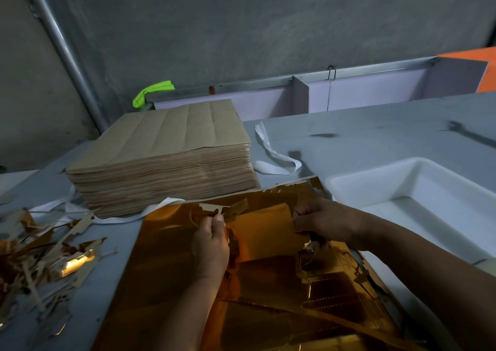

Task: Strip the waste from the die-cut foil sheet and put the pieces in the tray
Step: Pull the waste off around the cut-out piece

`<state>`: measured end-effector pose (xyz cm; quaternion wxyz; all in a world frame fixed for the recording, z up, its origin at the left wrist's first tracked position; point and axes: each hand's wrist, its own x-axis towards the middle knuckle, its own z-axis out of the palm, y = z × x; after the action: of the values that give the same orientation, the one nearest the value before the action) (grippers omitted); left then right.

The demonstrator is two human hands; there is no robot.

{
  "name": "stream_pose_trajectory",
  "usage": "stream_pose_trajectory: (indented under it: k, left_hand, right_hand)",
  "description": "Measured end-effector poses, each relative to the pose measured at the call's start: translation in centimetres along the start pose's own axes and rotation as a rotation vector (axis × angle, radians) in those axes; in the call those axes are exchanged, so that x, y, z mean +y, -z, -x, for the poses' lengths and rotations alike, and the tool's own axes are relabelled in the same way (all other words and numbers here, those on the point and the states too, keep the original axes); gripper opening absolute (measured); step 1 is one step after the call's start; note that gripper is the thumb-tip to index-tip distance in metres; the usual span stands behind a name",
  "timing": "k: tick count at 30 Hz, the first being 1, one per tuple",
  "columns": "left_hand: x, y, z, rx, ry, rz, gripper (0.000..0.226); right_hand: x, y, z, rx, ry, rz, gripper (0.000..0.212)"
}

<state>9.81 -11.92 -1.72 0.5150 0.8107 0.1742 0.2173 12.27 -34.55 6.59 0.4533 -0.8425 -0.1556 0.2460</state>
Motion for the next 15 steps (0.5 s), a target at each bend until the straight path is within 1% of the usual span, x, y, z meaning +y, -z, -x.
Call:
stream_pose_trajectory:
  k: [5, 10, 15]
  left_hand:
    - [-0.24, 0.01, -0.08, -0.007, 0.000, -0.005, 0.031]
    - [-0.21, 0.00, -0.05, -0.002, -0.008, -0.020, 0.029]
    - [-0.23, 0.11, -0.13, 0.018, 0.036, 0.024, 0.029]
  right_hand:
    - [-0.01, 0.03, -0.04, -0.005, 0.003, -0.020, 0.018]
    - [0.01, 0.06, 0.01, 0.003, 0.019, -0.005, 0.016]
    - [0.02, 0.17, 0.13, 0.020, 0.020, -0.038, 0.017]
